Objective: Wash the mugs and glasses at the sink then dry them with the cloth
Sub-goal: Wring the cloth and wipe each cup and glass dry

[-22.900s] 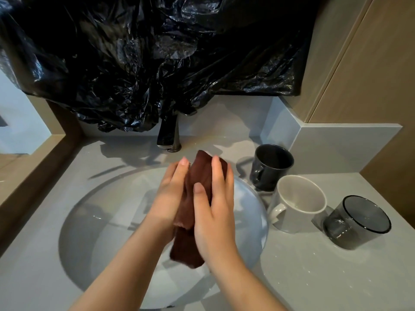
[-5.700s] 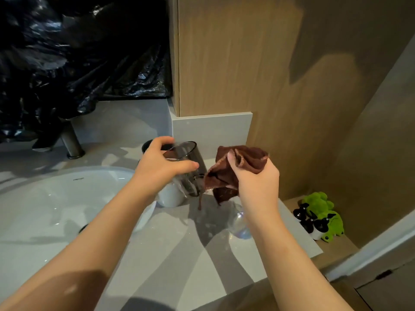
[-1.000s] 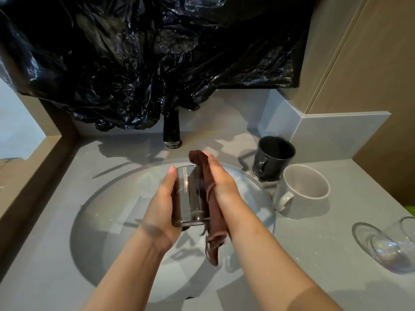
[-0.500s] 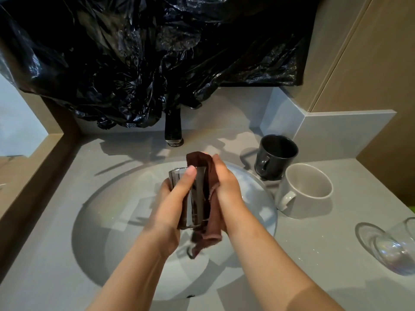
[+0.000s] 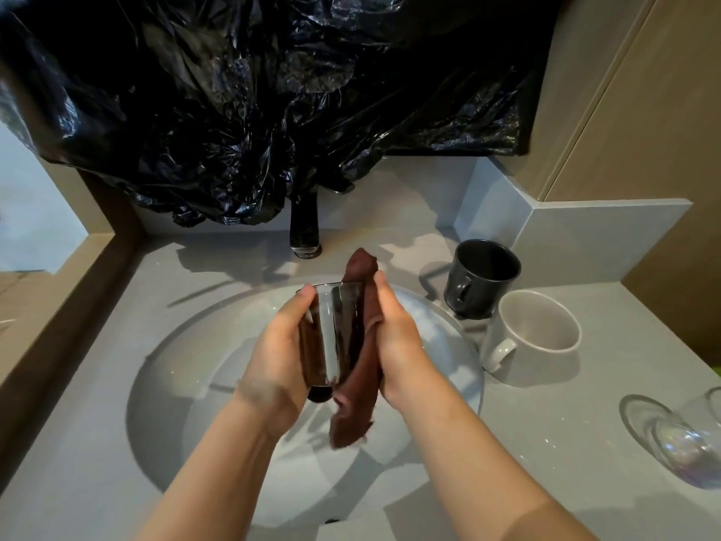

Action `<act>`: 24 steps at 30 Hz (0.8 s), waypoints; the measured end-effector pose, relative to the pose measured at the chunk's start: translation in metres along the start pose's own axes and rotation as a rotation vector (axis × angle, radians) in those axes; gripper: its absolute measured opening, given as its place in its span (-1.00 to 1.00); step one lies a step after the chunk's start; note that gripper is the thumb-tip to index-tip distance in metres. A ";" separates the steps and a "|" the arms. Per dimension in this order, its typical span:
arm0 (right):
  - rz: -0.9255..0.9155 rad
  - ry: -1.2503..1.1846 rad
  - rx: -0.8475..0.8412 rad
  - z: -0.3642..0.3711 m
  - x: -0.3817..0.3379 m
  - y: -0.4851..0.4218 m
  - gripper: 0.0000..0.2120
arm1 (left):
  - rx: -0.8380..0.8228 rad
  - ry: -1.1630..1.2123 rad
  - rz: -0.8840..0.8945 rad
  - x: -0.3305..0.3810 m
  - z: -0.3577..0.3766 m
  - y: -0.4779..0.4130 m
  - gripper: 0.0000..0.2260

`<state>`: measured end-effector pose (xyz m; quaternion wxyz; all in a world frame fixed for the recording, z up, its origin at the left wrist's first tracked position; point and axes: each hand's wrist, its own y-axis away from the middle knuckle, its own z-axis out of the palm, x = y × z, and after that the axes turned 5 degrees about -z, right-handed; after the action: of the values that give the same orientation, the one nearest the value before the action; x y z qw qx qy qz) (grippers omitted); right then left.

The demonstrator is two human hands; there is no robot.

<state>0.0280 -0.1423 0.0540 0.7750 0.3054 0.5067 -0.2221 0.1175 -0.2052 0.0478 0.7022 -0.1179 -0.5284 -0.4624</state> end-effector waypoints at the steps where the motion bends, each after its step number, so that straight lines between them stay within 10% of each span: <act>1: -0.038 0.008 -0.002 0.000 0.004 0.003 -0.60 | 0.010 -0.003 0.002 -0.001 0.002 0.001 -0.57; 6: -0.426 0.447 -0.050 0.009 0.019 0.025 -0.49 | 0.163 -0.068 0.104 -0.004 0.003 -0.002 -0.07; 13: 0.082 -0.159 0.070 0.000 0.008 -0.011 -0.45 | 0.157 -0.083 0.035 -0.001 0.009 0.004 -0.45; 20: 0.031 -0.223 0.080 0.002 0.020 -0.003 -0.55 | 0.194 -0.255 0.141 0.001 0.012 0.000 -0.23; 24: -0.313 0.234 0.073 0.013 0.040 0.019 -0.57 | 0.177 -0.255 0.207 0.008 0.004 -0.003 -0.47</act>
<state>0.0641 -0.1389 0.0259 0.6552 0.2744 0.6264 -0.3210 0.1127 -0.2078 0.0551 0.6811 -0.1672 -0.6368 -0.3205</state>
